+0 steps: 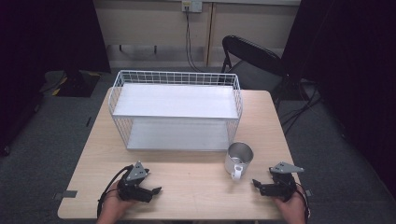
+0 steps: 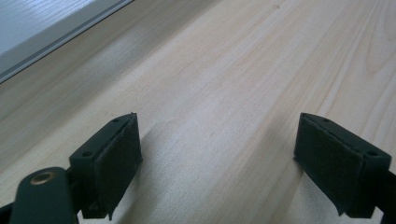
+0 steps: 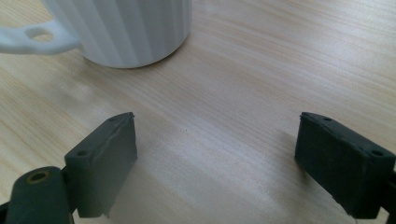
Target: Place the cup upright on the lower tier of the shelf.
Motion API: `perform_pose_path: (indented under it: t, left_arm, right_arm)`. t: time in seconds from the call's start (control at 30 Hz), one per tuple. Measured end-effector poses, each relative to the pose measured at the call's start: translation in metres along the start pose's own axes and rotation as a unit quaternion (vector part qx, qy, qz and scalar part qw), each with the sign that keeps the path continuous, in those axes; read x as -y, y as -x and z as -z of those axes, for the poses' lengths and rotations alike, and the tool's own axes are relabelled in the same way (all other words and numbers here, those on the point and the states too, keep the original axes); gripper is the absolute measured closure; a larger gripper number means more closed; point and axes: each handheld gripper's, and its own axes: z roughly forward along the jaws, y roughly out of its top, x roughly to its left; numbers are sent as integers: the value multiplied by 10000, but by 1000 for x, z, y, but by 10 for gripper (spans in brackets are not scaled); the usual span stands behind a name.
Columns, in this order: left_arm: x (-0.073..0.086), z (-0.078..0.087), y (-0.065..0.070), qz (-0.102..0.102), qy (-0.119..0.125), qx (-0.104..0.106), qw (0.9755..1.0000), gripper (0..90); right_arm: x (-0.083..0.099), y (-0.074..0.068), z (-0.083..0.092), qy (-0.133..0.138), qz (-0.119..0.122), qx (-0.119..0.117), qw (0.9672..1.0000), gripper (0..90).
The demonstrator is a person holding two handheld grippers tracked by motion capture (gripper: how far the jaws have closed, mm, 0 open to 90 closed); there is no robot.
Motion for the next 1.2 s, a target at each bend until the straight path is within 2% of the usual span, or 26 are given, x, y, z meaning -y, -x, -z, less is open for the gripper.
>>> perform_pose_path:
  t: [0.17, 0.23, 0.27, 0.3, 0.43, 0.53, 0.57, 0.6, 0.73, 0.77, 0.8, 0.9, 0.93, 1.2]
  left_arm:
    - [0, 0, 0, 1, 1, 1, 10000, 143]
    - [0, 0, 0, 0, -1, 0, 10000, 142]
    - [0, 0, 0, 0, 0, 1, 10000, 143]
    - [0, 0, 0, 0, 0, 1, 10000, 143]
    - [0, 0, 0, 1, -1, 0, 10000, 142]
    - [0, 0, 0, 0, 0, 0, 10000, 142]
    - [0, 0, 0, -1, -1, 0, 10000, 142]
    - [0, 0, 0, -1, 0, 1, 10000, 143]
    - [0, 0, 0, 1, 1, 0, 10000, 142]
    - [0, 0, 0, -1, 0, 0, 10000, 142]
    - [0, 0, 0, 1, 1, 1, 10000, 142]
    - [0, 0, 0, 0, 1, 0, 10000, 142]
    - [0, 0, 0, 0, 0, 1, 10000, 142]
    - [0, 0, 0, 0, 0, 0, 10000, 143]
  right_arm:
    - [0, 0, 0, -23, 11, -13, 10000, 128]
    - [-2, 0, 2, -101, 53, -64, 9999, 154]
    - [-3, 0, 4, -164, 85, -213, 9996, 177]
    - [-3, 0, 4, -164, 85, -213, 9996, 177]
    - [-11, -3, 15, 9, 195, -431, 9989, 191]
    - [-18, -4, 21, 105, 279, -457, 9985, 194]
    - [-22, -6, 25, 152, 307, -545, 9979, 194]
    - [-29, -8, 30, 192, 443, -570, 9972, 194]
    - [-40, -12, 36, 205, 529, -759, 9955, 206]
    - [-43, -13, 38, 185, 560, -733, 9956, 206]
    - [-50, -15, 42, 275, 602, -874, 9940, 224]
    - [-56, -17, 45, 333, 628, -966, 9928, 228]
    - [-64, -20, 48, 368, 711, -1068, 9910, 243]
    - [-86, -30, 51, 354, 876, -1276, 9873, 287]
